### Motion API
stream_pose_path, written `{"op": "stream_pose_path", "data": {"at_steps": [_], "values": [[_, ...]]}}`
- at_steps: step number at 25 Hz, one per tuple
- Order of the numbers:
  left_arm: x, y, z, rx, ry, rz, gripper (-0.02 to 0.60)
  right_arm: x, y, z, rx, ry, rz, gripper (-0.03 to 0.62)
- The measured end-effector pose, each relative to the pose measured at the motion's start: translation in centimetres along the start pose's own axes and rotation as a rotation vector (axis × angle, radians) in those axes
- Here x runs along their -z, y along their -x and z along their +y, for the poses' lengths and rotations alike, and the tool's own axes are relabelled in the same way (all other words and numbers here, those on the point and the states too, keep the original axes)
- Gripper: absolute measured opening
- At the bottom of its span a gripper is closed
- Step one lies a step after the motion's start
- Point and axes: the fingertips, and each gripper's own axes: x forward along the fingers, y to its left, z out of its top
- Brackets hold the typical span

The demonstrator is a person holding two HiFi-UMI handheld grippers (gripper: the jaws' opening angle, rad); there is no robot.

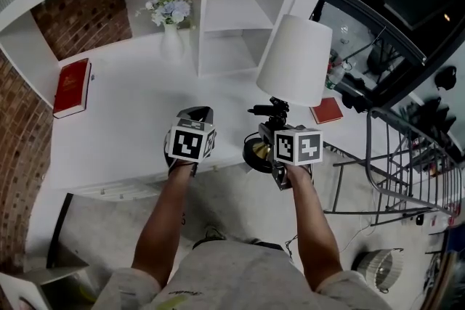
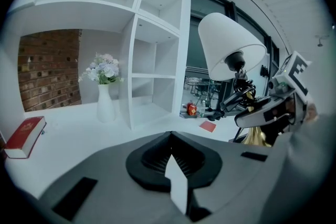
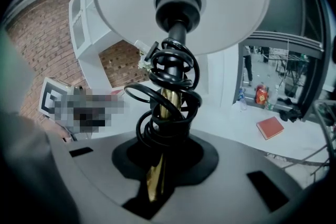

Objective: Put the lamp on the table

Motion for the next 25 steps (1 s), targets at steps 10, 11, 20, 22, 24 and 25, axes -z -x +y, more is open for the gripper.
{"op": "stream_pose_path", "data": {"at_steps": [10,11,20,22,24,25], "values": [[-0.1,-0.8,0.4,0.003,-0.020,0.013,-0.006,-0.9,-2.4,-1.4,0.043,0.055,-0.001,0.071],[-0.1,-0.9,0.5,0.001,-0.020,0.013,-0.006,-1.1,-2.6,-1.6,0.042,0.057,-0.003,0.071],[0.6,-2.8,1.1,-0.038,-0.042,0.043,-0.006,-2.6,-5.3,-4.0,0.014,0.117,-0.033,0.071],[0.4,-3.2,1.4,-0.052,-0.032,0.038,-0.006,-3.0,-6.1,-4.5,0.002,0.135,-0.040,0.071],[0.2,-3.6,1.4,-0.064,-0.022,0.035,-0.006,-3.4,-6.7,-5.1,-0.009,0.146,-0.045,0.071],[0.1,-3.9,1.4,-0.068,-0.018,0.034,-0.006,-3.5,-6.9,-5.5,-0.013,0.150,-0.046,0.071]]}}
